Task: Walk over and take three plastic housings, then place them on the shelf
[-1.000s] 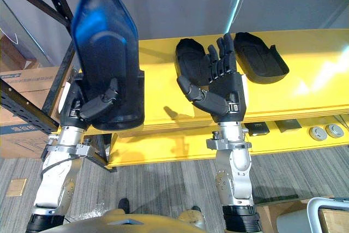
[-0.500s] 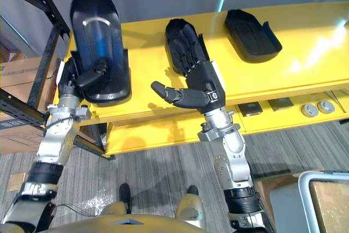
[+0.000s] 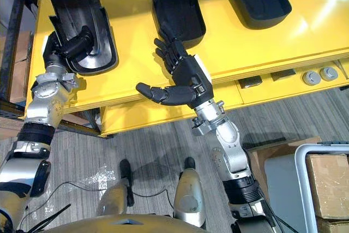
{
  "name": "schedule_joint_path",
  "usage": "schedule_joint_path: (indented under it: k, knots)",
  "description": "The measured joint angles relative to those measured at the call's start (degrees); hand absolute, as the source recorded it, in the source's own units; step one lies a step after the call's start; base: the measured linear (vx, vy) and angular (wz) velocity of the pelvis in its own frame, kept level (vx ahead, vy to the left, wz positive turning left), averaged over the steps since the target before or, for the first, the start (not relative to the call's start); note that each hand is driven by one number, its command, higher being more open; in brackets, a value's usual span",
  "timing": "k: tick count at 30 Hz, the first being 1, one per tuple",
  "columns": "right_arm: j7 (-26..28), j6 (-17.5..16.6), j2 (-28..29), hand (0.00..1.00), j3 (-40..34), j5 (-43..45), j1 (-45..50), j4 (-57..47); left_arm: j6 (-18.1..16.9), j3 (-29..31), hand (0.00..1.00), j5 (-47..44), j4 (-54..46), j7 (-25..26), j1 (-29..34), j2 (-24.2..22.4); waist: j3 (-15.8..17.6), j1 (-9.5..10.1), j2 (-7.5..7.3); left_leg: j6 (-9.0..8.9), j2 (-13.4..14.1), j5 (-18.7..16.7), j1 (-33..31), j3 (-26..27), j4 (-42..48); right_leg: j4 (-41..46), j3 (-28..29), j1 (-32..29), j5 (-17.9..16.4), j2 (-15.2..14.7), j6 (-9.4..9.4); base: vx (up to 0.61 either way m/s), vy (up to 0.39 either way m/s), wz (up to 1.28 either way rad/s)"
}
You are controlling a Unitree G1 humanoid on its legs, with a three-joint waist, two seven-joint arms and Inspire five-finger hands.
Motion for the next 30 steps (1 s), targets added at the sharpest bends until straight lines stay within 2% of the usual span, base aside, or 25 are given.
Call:
schedule_joint_path:
  k: [5, 11, 17, 23, 30]
  knots:
    - [-0.4, 0.0, 0.2, 1.00, 1.2, 0.0, 0.3, -2.1, 1.9, -0.5, 1.00, 1.1, 4.0, 0.3, -5.1, 2.8, 1.4, -0.26, -0.24, 0.00, 0.0, 0.0, -0.1, 0.0, 0.0, -0.1, 0.1, -0.1, -0.1, 0.0, -0.08, 0.00, 0.000, 0.00]
    - [-1.3, 0.0, 0.8, 1.00, 2.0, 1.2, 0.6, -2.4, 2.9, -0.4, 1.00, 3.7, 6.3, 0.9, -7.5, 5.0, 2.3, -0.86, -0.65, -0.02, 0.0, 0.0, -0.1, 0.2, 0.0, -0.1, 0.2, 0.1, 0.3, 0.0, 0.16, 0.00, 0.000, 0.00]
    - [-1.4, 0.0, 1.2, 1.00, 2.0, 1.3, 2.0, -2.4, 3.1, -0.4, 1.00, 4.7, 8.5, 1.7, -7.8, 5.1, 2.3, -1.48, -0.69, -0.19, 0.0, -0.2, 1.1, 0.3, 0.0, -0.4, 0.2, 1.4, 0.4, 0.0, 0.26, 0.00, 0.000, 0.00]
    - [-1.3, 0.0, 1.3, 1.00, 2.0, 1.4, 4.6, -2.4, 5.1, -0.4, 1.00, 3.8, 10.0, 1.8, -7.8, 5.1, 2.3, -2.19, -0.73, -0.36, 0.0, -0.5, 3.2, 1.1, -0.4, -3.3, 0.9, 4.5, 0.7, 0.4, 1.17, 0.00, 0.003, -0.04]
    - [-1.2, -0.9, 3.4, 1.00, 1.9, 1.4, 4.8, -2.4, 4.9, -0.5, 1.00, 1.8, 10.4, 2.3, -7.0, 4.6, 0.5, -2.31, -1.09, -0.28, -0.2, -0.4, 5.5, 2.0, -2.3, -7.5, 1.7, 7.5, 3.0, 0.8, 2.30, 0.04, 0.011, -0.04]
